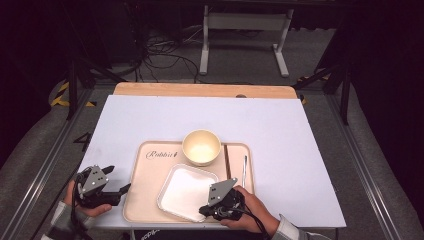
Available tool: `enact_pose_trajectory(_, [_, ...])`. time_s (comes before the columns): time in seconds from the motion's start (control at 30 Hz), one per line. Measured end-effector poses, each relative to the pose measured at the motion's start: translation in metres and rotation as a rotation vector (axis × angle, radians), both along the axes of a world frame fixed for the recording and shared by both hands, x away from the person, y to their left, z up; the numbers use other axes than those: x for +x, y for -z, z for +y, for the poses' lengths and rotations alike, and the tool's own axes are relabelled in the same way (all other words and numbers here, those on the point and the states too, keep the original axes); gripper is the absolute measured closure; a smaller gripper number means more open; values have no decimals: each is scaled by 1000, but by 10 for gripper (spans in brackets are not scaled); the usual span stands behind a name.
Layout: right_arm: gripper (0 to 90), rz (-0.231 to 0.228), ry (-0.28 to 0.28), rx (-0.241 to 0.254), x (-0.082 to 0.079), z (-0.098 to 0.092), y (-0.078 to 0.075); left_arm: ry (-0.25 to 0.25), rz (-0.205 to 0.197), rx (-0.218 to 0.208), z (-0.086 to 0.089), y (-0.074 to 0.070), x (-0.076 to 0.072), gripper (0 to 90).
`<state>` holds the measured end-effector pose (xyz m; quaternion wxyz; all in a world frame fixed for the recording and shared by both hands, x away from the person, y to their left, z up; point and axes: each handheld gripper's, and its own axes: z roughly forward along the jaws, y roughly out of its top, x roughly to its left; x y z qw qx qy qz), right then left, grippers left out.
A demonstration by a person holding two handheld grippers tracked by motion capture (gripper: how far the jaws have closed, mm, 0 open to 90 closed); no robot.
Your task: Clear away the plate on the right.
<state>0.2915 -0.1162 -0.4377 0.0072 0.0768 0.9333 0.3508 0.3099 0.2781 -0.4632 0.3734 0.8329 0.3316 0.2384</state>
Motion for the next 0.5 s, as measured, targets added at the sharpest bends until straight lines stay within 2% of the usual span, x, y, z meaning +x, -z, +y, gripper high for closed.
enact_pose_trajectory(0.2, [882, 1, 22, -35, 1, -11, 1, 2, 0, -5, 1, 1, 0, 187])
enact_pose_trajectory(0.5, [878, 0, 54, -51, 2, -26, 3, 7, 2, 2, 0, 1, 1, 187])
